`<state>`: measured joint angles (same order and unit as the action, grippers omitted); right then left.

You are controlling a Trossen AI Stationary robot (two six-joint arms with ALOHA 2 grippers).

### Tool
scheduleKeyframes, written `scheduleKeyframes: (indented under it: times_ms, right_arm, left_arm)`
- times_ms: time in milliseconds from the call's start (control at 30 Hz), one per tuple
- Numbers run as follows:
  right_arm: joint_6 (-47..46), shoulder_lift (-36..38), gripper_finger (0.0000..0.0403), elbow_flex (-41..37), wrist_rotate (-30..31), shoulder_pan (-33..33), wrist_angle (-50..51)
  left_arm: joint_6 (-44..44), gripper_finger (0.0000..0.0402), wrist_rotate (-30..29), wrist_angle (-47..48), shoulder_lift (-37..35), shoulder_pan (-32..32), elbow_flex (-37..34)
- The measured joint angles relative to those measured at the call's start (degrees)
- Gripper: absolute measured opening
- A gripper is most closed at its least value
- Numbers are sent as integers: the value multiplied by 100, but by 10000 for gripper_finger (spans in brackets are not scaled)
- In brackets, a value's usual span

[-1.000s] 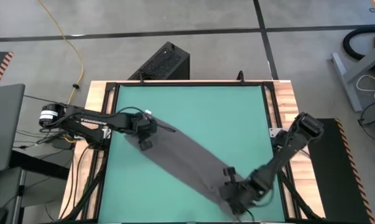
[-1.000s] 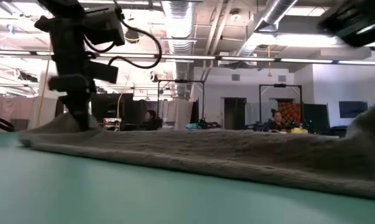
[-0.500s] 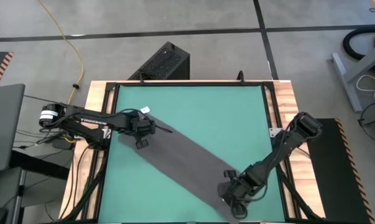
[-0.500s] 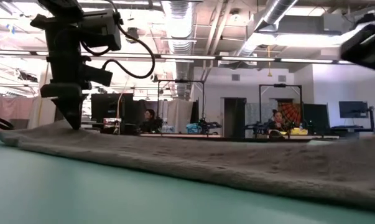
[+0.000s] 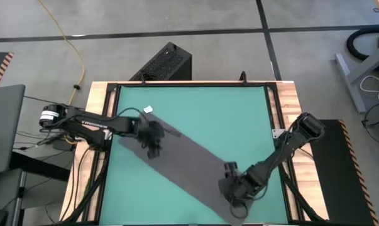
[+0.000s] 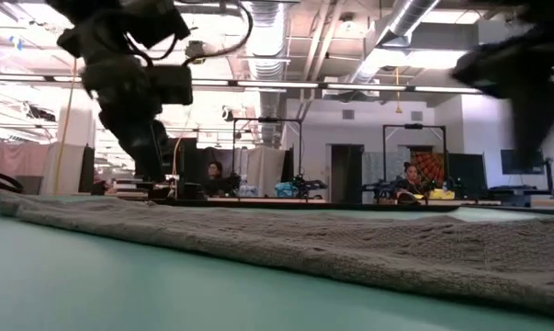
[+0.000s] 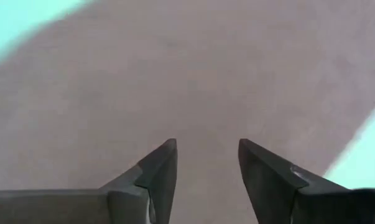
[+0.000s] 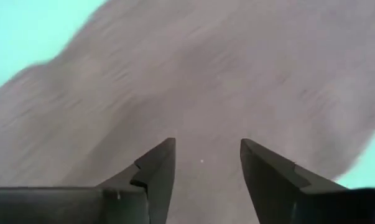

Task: Roll towel
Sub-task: Fold the gray towel

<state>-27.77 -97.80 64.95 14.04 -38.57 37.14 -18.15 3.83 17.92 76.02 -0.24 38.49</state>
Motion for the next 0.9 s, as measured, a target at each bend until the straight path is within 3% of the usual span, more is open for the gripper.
scheduleKeyframes:
  times_ms: [133, 300, 533, 667, 900]
  right_arm:
    - [462, -2, 209, -81, 39, 486, -373]
    - [608, -2, 206, -704, -220, 932, -1117]
    - [-402, 35, 205, -1764, -327, 937, -1944]
    - [-868, 36, 205, -2148, -194, 656, -2924]
    - [-1698, -19, 205, -2173, 6, 162, -4286]
  left_arm:
    - [-106, 151, -397, -55, 358, -615, -152]
    - [8, 141, -335, -191, 755, -923, -260]
    - [392, 137, -466, 398, 815, -910, -482]
    - [708, 137, -812, 574, 583, -628, -642]
    - [1023, 137, -1484, 664, 212, 409, -708]
